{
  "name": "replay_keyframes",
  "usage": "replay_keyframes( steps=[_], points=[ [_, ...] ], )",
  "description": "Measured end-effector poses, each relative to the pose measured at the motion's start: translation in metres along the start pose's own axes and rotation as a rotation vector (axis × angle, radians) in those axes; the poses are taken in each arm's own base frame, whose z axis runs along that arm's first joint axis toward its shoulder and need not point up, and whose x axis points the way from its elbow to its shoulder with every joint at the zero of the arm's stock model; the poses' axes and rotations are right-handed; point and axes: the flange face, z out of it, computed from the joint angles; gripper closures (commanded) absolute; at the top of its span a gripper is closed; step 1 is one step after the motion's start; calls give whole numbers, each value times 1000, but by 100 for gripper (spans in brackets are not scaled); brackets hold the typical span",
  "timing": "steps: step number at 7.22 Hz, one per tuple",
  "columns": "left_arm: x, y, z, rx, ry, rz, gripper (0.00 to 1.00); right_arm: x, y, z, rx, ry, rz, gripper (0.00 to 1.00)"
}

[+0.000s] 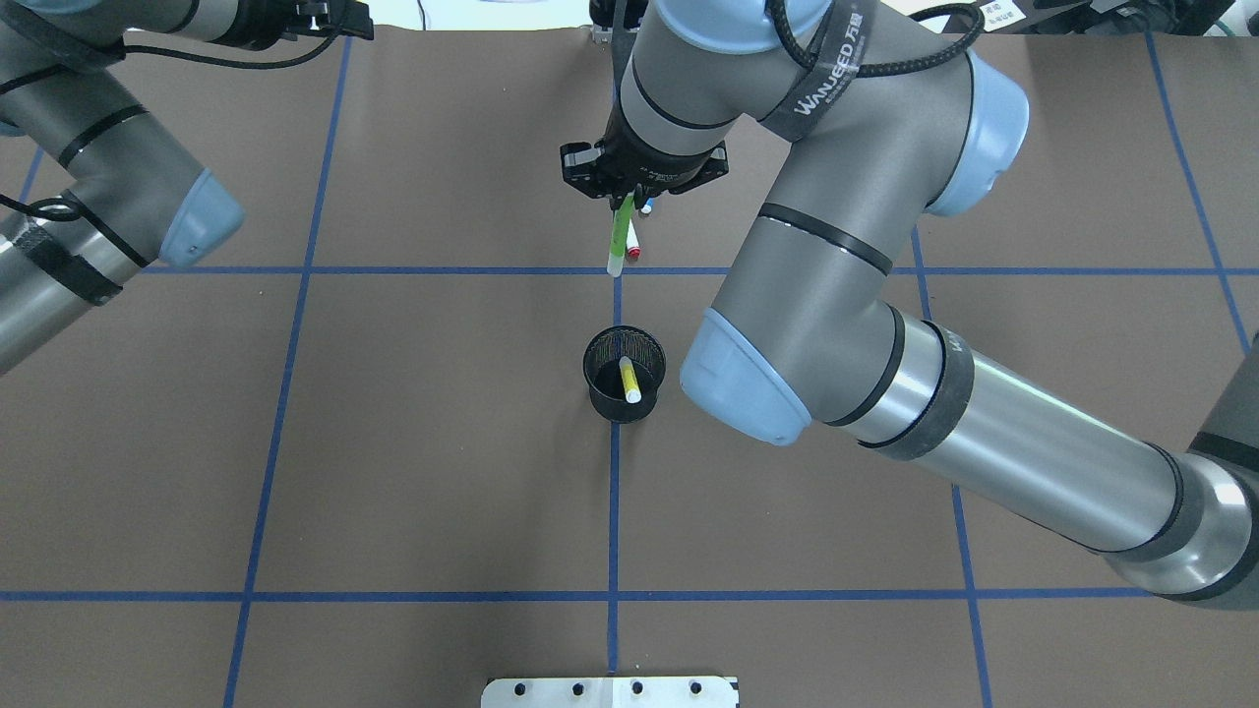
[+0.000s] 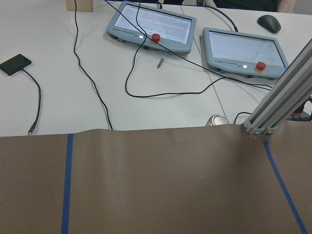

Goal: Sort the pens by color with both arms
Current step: 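Lift the green highlighter out and carry it farther from the robot, then set the green highlighter down beside the red marker and release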

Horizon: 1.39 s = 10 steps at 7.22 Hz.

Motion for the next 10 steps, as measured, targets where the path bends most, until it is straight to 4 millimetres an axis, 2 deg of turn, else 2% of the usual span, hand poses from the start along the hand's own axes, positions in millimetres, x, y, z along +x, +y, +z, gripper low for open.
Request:
replay_keyframes(
  steps=[2, 5, 7, 9, 10],
  points=[
    [-5, -4, -3, 7, -6, -3, 0, -4, -13, 18, 147, -7, -11, 100],
    [-12, -6, -4, 11, -14, -9, 0, -9, -32, 74, 347, 65, -9, 100],
    [-15, -9, -6, 16, -17, -13, 0, -25, -39, 125, 448, 123, -12, 100],
    [-17, -11, -8, 20, -19, -15, 0, -14, -31, 188, 526, 174, -17, 100],
    [-18, -11, -8, 20, -20, -16, 0, -7, -25, 214, 542, 190, -21, 100]
  ],
)
